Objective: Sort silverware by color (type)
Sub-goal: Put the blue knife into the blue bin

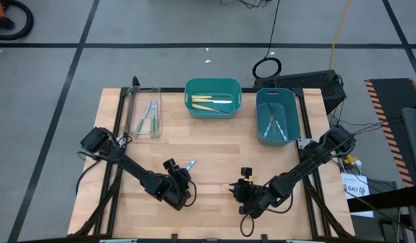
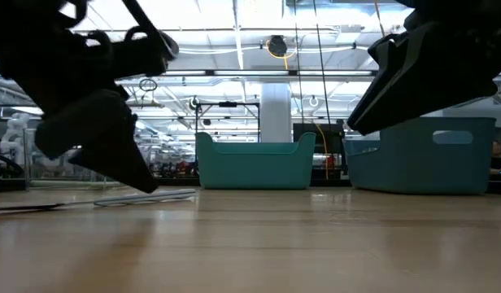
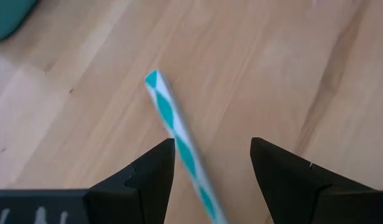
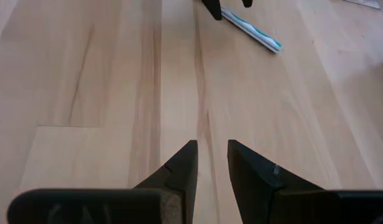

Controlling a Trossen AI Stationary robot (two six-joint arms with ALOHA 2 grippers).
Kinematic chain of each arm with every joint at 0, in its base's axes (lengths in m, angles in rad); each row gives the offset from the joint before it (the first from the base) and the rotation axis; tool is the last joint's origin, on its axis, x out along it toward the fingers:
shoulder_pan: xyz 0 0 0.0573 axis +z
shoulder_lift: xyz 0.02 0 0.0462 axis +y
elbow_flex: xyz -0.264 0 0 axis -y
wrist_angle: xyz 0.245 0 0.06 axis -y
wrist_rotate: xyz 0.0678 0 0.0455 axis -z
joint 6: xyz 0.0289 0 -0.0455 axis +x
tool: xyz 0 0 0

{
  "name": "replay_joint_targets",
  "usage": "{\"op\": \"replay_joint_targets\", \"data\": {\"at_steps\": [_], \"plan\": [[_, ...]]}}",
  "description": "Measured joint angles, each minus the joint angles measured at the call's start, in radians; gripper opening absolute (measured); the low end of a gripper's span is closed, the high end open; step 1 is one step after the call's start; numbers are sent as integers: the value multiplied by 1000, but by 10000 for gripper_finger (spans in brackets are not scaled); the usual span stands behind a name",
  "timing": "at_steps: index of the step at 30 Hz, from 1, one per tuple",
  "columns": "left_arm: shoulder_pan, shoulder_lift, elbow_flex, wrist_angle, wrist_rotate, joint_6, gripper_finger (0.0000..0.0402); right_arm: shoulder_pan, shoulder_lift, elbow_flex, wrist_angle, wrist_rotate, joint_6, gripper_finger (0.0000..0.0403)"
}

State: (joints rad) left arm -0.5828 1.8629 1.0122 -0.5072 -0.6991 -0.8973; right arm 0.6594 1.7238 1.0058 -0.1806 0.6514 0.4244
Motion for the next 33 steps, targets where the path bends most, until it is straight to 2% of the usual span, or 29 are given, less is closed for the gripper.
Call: {"op": "replay_joint_targets", "data": {"at_steps": [9,16,19,25,27,33], "plan": [[81,3,-2,-13,33,-23,218,0,7,0,-3,-1,0,84],[128,-6,-103,159,122,-47,213,0,7,0,-3,-2,0,84],[128,-5,-123,196,136,-53,183,2,7,0,-3,-2,0,84],[101,-1,-115,227,141,5,67,2,7,0,-3,-1,1,84],[97,0,-116,235,130,16,40,2,7,0,-3,-1,3,84],[90,4,-78,201,118,50,39,1,7,0,-3,6,88,84]]}}
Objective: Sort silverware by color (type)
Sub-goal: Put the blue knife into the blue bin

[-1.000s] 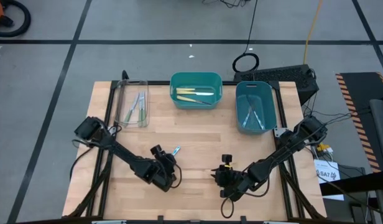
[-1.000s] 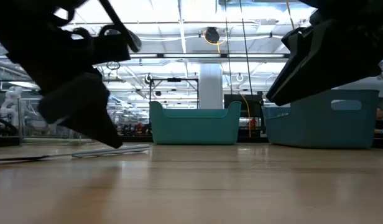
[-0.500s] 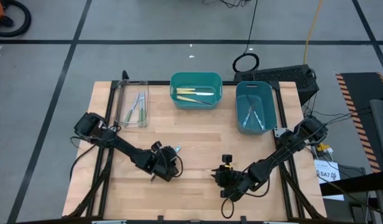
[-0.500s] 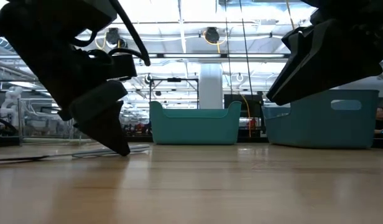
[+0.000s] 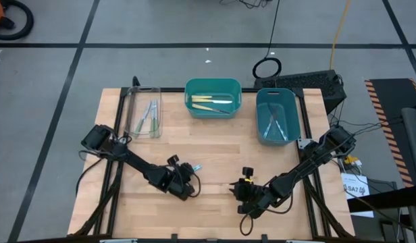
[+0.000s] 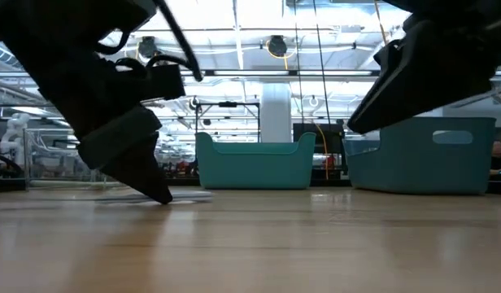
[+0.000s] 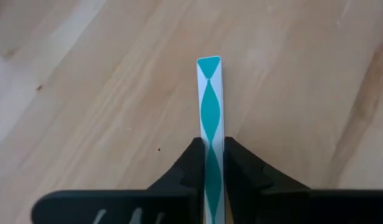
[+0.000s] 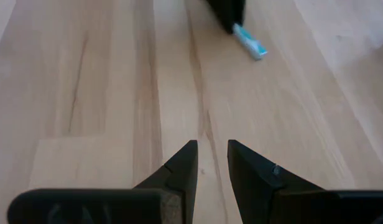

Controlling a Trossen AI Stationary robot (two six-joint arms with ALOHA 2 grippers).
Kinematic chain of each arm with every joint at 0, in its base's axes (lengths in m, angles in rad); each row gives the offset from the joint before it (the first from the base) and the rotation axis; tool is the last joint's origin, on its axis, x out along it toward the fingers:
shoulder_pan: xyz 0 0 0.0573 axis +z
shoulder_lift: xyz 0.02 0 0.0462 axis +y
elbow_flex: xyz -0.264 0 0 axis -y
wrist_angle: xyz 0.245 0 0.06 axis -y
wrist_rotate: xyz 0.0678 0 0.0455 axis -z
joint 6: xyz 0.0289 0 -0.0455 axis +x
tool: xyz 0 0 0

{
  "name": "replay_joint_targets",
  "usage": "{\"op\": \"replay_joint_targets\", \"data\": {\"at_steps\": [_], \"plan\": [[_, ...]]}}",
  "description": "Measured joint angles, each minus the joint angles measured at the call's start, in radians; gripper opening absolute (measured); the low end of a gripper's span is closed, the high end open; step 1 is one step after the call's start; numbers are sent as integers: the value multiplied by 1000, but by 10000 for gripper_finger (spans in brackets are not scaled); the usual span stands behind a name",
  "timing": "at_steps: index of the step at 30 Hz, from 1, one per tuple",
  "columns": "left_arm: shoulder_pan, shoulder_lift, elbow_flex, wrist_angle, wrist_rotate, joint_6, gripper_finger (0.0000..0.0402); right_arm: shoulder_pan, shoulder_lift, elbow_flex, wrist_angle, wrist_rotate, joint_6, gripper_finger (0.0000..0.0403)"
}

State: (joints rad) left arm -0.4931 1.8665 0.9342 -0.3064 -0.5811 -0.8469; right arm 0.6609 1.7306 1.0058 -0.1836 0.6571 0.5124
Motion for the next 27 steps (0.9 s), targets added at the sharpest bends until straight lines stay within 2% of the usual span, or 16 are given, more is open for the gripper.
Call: {"op": "replay_joint_targets", "data": {"at_steps": [7,11,17,21,27], "plan": [[-34,3,132,-33,17,137,39,-17,0,0,62,23,49,84],[-45,3,165,-40,-33,175,39,-19,0,0,82,23,47,84],[-68,3,190,-21,-47,243,39,-20,43,0,190,21,1,87],[-82,3,190,54,-50,346,39,-42,87,0,290,20,-36,115],[-96,14,192,131,-47,465,39,-86,119,0,339,-4,-57,188]]}}
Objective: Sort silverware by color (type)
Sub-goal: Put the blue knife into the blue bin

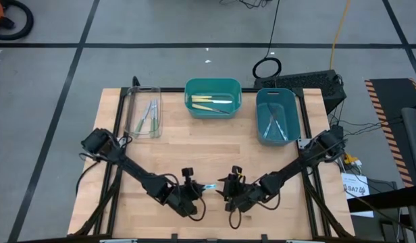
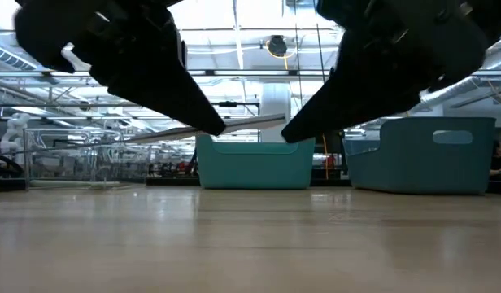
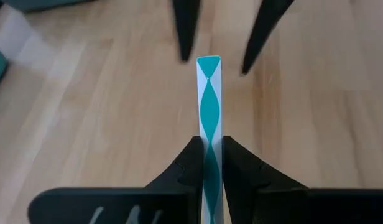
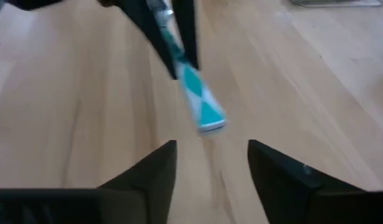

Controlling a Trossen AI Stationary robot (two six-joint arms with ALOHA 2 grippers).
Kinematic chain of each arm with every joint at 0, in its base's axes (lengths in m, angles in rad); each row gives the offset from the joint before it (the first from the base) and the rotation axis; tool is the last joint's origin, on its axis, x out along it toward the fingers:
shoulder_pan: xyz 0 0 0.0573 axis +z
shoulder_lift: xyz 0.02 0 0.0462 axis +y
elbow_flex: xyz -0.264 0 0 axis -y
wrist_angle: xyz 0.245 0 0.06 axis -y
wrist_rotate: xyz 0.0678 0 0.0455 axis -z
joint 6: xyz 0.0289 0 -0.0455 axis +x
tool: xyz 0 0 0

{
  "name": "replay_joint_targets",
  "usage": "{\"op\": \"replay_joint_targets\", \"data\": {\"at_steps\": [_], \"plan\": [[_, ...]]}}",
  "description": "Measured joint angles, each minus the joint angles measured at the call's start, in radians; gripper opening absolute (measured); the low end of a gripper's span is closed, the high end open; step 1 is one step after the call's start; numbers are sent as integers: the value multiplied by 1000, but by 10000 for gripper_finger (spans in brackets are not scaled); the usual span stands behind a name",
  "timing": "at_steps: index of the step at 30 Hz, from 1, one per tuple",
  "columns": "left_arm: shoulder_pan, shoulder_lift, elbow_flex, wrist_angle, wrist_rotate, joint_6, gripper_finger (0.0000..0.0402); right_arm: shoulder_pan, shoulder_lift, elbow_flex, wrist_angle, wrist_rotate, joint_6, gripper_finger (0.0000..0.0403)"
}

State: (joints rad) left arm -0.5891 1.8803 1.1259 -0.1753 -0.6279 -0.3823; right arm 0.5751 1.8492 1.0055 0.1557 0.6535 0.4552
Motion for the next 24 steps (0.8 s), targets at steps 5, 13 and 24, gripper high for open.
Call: {"op": "replay_joint_targets", "data": {"at_steps": [5,13,24], "plan": [[-2,12,0,19,19,22,39,-18,38,0,74,-53,-60,222],[5,27,1,26,58,13,39,-24,98,0,253,-54,-201,192],[5,30,0,22,69,22,39,-26,98,1,226,-69,-214,53]]}}
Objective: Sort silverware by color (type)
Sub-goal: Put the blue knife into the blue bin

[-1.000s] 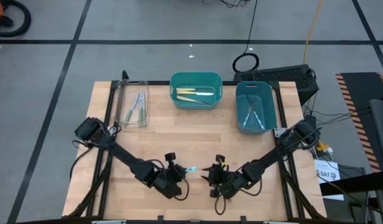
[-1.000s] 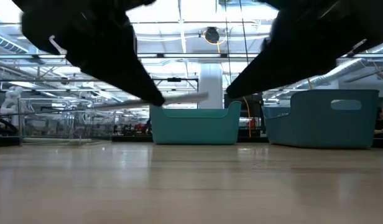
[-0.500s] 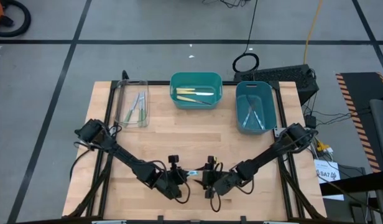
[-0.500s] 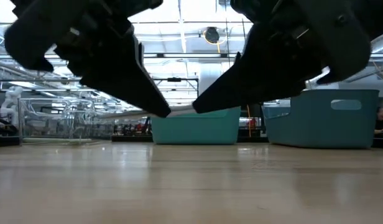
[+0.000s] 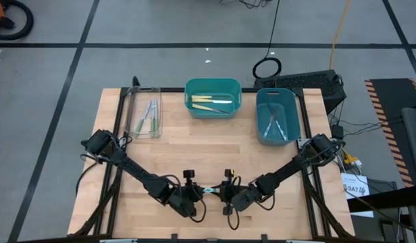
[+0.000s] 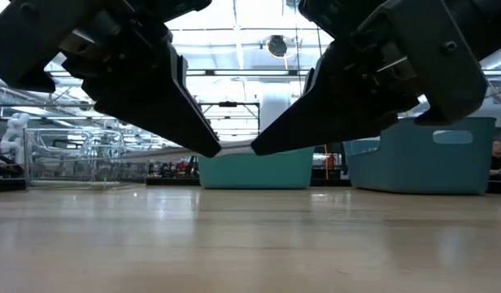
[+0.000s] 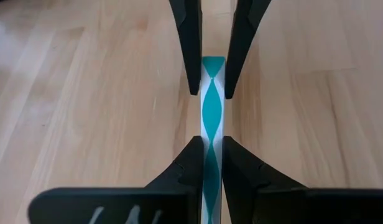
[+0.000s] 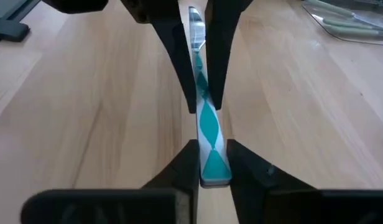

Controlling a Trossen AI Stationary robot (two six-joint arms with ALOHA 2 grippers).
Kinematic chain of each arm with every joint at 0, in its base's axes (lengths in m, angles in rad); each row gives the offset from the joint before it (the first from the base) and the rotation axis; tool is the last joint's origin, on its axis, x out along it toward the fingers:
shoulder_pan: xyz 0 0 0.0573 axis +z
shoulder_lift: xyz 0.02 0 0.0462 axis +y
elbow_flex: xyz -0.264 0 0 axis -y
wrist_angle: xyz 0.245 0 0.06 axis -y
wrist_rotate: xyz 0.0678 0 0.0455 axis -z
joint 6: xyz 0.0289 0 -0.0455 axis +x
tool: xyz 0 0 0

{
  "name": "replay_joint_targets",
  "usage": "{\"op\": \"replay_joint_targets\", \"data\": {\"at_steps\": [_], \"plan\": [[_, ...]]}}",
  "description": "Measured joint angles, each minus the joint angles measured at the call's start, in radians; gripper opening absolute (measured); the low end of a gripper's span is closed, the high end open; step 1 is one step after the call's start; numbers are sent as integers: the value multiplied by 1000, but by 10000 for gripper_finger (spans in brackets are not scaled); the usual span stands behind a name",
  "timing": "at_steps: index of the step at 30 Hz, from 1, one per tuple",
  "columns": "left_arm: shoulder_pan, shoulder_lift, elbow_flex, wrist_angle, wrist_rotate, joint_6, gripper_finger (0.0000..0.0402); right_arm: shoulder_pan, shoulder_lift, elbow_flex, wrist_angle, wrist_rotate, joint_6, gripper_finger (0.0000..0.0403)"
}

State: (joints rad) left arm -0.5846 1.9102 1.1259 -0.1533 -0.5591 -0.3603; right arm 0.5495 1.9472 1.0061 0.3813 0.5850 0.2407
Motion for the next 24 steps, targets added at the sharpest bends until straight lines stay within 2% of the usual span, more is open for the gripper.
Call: {"op": "replay_joint_targets", "data": {"at_steps": [5,9,12,15,20,24], "plan": [[1,0,0,18,-12,-22,46,0,-8,0,-12,1,-1,53],[11,0,0,32,-44,-76,118,0,-39,0,-75,19,53,53],[11,0,2,19,-112,-87,181,-1,-89,0,-154,26,110,53],[9,0,43,-47,-182,-105,223,3,-147,0,-251,39,177,53],[-2,-1,136,-170,-239,-140,238,28,-253,0,-433,96,282,53],[-21,-1,198,-227,-308,-175,240,50,-346,0,-543,100,359,53]]}}
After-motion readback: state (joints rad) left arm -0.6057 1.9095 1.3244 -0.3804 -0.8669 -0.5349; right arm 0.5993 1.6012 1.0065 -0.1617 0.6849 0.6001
